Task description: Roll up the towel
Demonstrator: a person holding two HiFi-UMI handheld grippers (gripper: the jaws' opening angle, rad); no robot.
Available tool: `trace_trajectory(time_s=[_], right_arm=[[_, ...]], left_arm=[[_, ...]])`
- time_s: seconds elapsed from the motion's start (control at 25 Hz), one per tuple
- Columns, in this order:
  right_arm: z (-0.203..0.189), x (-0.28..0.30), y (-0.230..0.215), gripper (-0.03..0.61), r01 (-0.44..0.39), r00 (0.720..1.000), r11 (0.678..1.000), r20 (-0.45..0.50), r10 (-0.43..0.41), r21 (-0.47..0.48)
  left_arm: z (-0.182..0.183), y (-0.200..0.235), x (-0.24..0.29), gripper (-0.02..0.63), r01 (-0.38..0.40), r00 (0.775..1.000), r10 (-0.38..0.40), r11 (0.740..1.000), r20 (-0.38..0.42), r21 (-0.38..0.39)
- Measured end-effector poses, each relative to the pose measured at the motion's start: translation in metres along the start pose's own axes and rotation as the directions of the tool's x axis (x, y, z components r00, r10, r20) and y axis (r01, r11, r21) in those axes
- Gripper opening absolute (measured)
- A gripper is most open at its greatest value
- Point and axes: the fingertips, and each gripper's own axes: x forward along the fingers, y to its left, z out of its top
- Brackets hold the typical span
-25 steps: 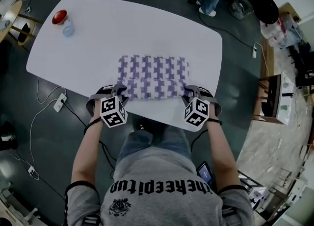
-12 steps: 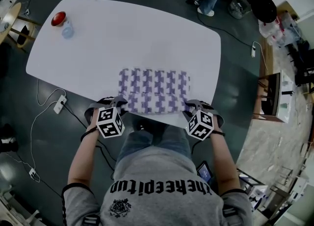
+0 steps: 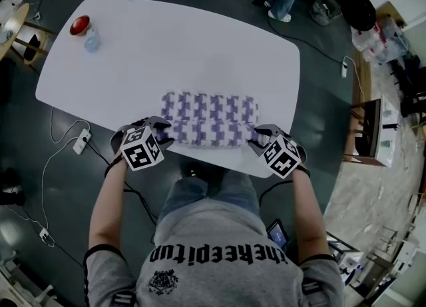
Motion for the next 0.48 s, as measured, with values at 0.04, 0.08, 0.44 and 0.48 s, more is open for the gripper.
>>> trace_trajectory(time_s=[0.04, 0.08, 0.44, 0.48], right_arm=[[0.003, -0.001, -0.005, 0.132, 0.001, 1.0, 1.0, 0.007, -0.001, 0.009], [0.007, -0.001, -0.011, 0.132, 0.002, 1.0, 1.0, 0.012, -0.002, 0.017], [0.025, 0.008, -0.059, 0.132, 0.041, 0.999, 0.997, 0.032, -0.043, 0.062], [0.026, 0.009, -0.063, 0.132, 0.05, 0.998, 0.997, 0.032, -0.052, 0.063]], left_arm=[[0.002, 0.007, -0.002, 0.15, -0.003, 1.0, 0.003, 1.0, 0.008, -0.011], [0.002, 0.015, -0.004, 0.15, -0.006, 1.0, 0.006, 1.0, 0.016, -0.022], [0.006, 0.068, -0.001, 0.15, -0.053, 0.997, 0.058, 0.993, 0.046, -0.107], [0.006, 0.072, 0.001, 0.149, -0.059, 0.997, 0.065, 0.992, 0.047, -0.114]])
